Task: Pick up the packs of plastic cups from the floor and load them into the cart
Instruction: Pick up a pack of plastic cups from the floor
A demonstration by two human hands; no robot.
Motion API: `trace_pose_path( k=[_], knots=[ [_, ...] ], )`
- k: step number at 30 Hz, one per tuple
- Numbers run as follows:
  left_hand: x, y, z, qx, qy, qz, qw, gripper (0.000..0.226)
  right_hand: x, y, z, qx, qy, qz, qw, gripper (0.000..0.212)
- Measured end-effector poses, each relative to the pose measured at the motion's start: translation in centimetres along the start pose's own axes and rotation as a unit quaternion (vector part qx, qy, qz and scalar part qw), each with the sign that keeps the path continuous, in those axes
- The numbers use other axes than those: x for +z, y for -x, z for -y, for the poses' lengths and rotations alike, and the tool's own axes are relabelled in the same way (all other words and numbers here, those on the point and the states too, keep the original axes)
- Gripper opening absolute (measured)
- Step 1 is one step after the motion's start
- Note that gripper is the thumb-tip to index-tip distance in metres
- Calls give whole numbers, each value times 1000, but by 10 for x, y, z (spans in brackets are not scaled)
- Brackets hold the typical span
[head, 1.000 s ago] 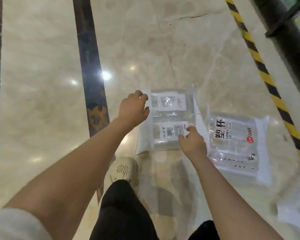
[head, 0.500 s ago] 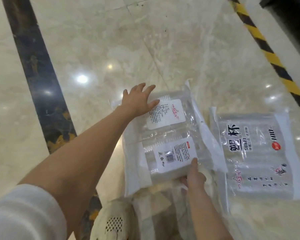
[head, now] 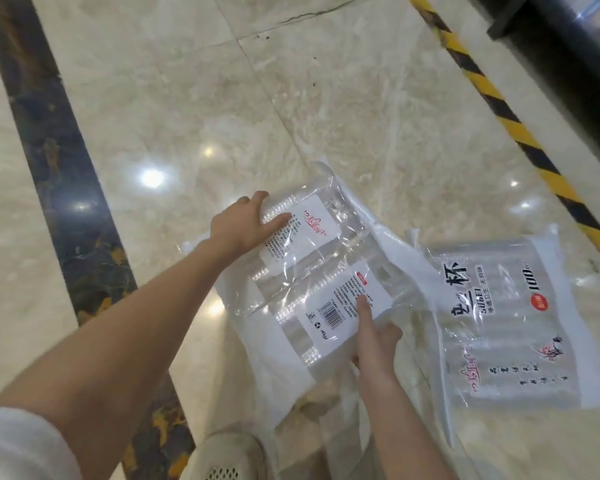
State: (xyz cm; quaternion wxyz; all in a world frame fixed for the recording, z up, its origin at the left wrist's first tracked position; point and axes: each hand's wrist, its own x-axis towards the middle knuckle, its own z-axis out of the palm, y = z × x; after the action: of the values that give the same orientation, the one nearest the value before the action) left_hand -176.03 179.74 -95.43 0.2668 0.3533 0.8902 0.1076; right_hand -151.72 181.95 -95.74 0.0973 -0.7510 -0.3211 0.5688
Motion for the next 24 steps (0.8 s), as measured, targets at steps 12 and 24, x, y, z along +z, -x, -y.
trace_pose_path(
  k=[12,24],
  knots=[
    [-100,106,-49,-47,198,-161,966,77,-74,91,139,-273,84,19,958,78],
    [-351,307,-245,-9,229,-210,951,71,-273,355,290,-436,51,-39,897,71]
  ],
)
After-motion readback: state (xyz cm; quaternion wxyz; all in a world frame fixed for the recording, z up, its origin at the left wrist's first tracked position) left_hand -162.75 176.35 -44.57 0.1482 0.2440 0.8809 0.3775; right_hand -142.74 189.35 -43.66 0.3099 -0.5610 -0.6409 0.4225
